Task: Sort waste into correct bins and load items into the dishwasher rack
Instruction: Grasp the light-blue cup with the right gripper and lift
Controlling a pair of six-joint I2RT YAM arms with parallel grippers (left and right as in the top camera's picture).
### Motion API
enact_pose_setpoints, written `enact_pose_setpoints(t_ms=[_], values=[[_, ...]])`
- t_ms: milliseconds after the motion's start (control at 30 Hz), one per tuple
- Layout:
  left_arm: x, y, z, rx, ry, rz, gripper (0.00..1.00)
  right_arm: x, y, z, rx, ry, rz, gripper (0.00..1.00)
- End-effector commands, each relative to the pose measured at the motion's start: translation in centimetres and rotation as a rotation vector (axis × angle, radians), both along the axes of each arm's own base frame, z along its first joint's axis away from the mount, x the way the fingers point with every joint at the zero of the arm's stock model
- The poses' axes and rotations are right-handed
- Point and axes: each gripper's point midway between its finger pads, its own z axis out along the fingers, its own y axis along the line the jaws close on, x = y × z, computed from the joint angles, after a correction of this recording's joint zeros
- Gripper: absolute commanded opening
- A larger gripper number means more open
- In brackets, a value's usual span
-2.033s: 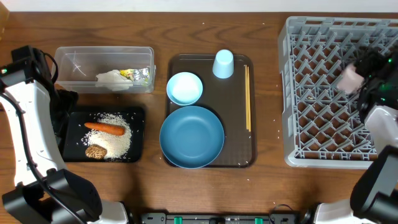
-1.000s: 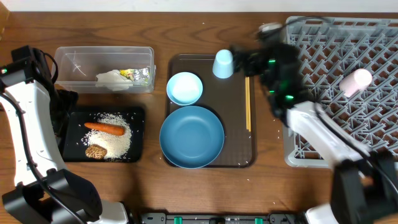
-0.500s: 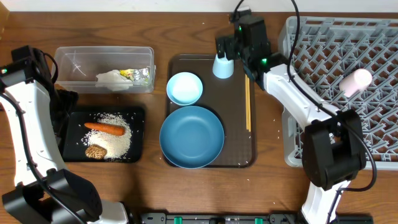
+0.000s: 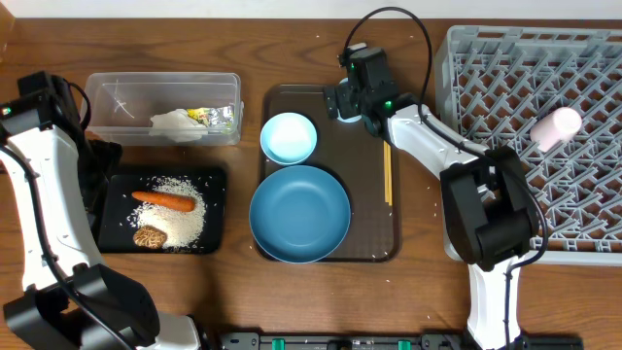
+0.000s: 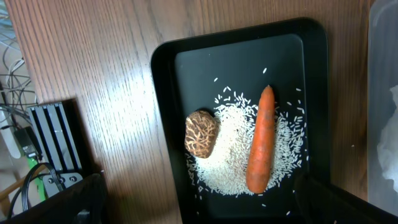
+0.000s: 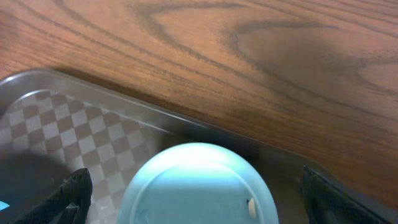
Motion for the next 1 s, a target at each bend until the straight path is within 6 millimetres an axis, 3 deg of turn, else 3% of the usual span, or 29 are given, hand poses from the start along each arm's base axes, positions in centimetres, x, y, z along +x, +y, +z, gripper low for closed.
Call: enact_pose_setpoints(t_ms=[0, 167, 467, 533, 767, 967], values=[[-0.2, 0.1, 0.1, 0.002, -0.001, 0.016, 0.98, 0.1, 0.4, 0.4, 0.019, -0.005, -0.019, 0.99], [-0.2, 0.1, 0.1, 0.002, -0.001, 0.016, 0.98, -0.1, 0.3, 0.2, 0.013, 0.008, -0.019, 0.76], [-0.2, 0.1, 0.1, 0.002, -0.001, 0.016, 0.98, -0.6, 0.1, 0.1, 0.008, 0.028, -0.024, 0.7], [-0.2, 0.1, 0.1, 0.002, -0.001, 0.016, 0.98, -0.5, 0.2, 0.9, 0.017, 0.017, -0.028, 0.69], [-0.2, 0.1, 0.1, 0.001, -0.001, 0.016, 0.98, -0.2, 0.1, 4.2, 0.045, -0.038, -0.033, 0.5], [-0.2, 0.1, 0.1, 0.002, -0.001, 0.016, 0.98, 0.0, -1.4, 8.2, 0.058, -0.099, -0.067, 0.51]])
